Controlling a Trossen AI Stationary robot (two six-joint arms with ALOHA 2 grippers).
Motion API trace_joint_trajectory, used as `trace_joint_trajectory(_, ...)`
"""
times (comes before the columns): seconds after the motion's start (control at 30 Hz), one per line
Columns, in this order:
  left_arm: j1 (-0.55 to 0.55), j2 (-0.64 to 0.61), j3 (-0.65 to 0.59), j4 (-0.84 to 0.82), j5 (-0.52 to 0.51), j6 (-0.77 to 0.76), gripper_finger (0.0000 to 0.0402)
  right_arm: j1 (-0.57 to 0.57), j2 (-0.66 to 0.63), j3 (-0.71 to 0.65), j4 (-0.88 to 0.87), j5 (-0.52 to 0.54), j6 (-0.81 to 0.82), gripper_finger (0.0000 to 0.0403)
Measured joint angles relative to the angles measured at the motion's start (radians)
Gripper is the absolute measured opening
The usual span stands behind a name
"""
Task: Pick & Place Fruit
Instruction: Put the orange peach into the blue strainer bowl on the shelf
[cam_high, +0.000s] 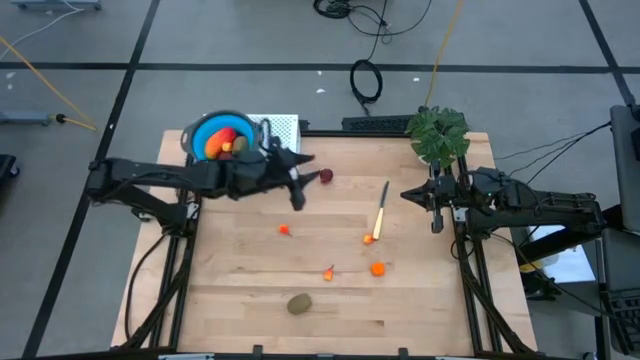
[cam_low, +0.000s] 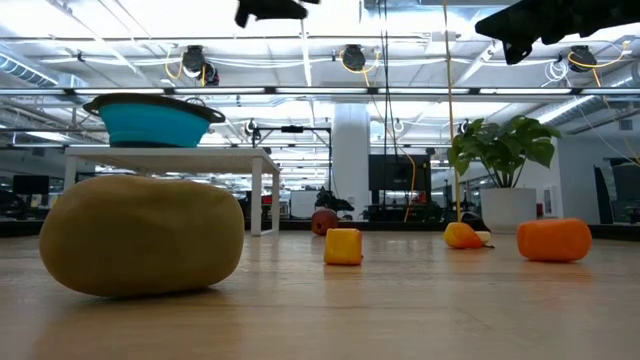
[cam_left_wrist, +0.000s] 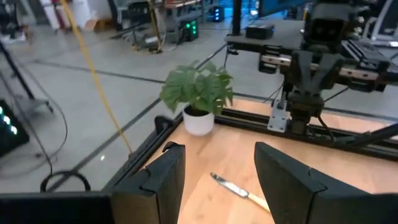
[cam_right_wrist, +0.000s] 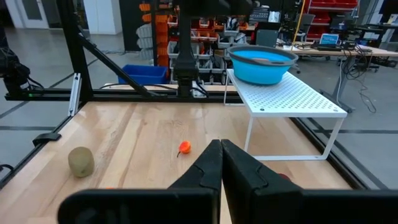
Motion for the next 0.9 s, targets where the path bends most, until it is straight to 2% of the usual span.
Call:
trace_joint_trajectory(0.17, -0.023, 0.124, 0.0, 0.16, -0.003, 0.066, 0.0191, 0.0, 0.0, 0.0, 0.0, 0.0, -0.008, 0.0)
trace_joint_trajectory(0.43, -0.027, 0.294, 0.0, 0.384, -0.117, 0.1, 0.0191, 0.0, 0.0, 0.0, 0.0, -0.003, -0.014, 0.0)
trace_joint_trajectory(0.6, -0.017, 0.395, 0.001, 0.499, -0.13, 0.105, 0.0191, 0.0, 0.0, 0.0, 0.0, -0.004, -0.039, 0.0)
trace_joint_trajectory(0.77, -0.011, 0.497, 0.092, 0.465, -0.154, 0.104, 0.0191, 0.0, 0.0, 0.0, 0.0, -0.004, -0.039, 0.0)
trace_joint_trajectory(0.9, -0.012, 0.575, 0.219, 0.335, -0.184, 0.106, 0.0191, 0.0, -0.001, 0.0, -0.001, -0.004, -0.043, 0.0)
